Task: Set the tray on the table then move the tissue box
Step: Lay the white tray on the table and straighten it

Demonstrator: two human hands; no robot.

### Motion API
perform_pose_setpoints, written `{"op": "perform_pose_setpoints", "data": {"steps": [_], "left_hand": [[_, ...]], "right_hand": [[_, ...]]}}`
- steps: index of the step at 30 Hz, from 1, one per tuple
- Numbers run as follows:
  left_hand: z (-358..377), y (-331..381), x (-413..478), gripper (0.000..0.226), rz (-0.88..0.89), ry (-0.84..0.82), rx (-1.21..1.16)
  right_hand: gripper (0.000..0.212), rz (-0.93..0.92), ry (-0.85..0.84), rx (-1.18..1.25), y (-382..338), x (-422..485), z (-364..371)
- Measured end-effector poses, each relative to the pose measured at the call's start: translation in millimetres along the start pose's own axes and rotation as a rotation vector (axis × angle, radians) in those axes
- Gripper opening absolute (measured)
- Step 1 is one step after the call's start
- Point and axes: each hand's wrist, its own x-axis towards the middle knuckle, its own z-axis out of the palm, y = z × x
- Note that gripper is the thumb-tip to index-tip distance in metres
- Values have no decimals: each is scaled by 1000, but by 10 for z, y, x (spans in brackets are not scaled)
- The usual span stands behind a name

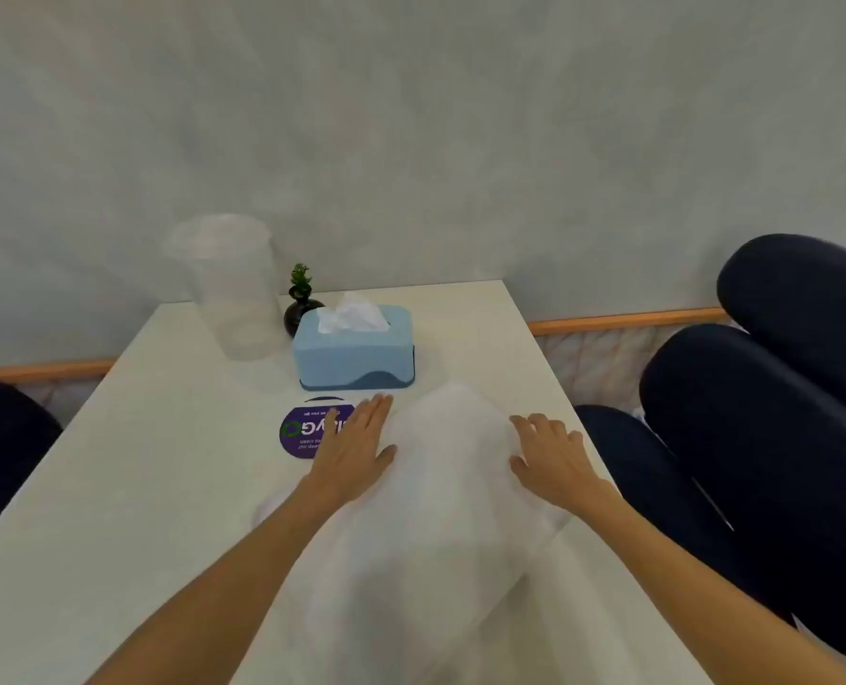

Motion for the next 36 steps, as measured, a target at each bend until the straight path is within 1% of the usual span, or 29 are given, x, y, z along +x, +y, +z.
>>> {"op": "perform_pose_setpoints", "data": {"steps": [3,5,6,10,12,16,20,23,26,29,31,34,36], "left_hand": [[68,-84,-15,67,-101,-114,-21],[122,-128,-26,64,-168,-156,-92],[146,-126,-36,60,-183,-147,-119],[175,-157,-9,42,-185,-6,-120],[160,-172,-6,35,-214,33,-130],[138,-211,-28,31,-257,61,-102],[139,-260,-94,29,-292,80,-72],[145,-280,-161,26,-320,90,-97],[148,-240,-260,21,-344,87,-185],[146,-174,-391,13,-372,91,-317],[133,-107,-484,10,-407,58,-437],[160,21,-584,20,-442,-45,-595],[189,126,-624,22,-453,-89,-694]], "right_hand": [[47,108,-61,18,49,-17,74],[44,148,-93,61,69,-31,108],[43,148,-85,77,77,-34,130],[44,157,-15,99,115,-51,131],[45,184,5,117,136,-63,134],[36,289,11,147,199,-100,139],[30,418,23,320,244,-160,143],[33,461,19,496,184,-227,171],[40,447,6,573,65,-323,247],[36,452,45,600,55,-367,272],[33,466,67,608,134,-357,217],[31,480,80,603,282,-300,106],[29,473,110,600,367,-231,40]]}}
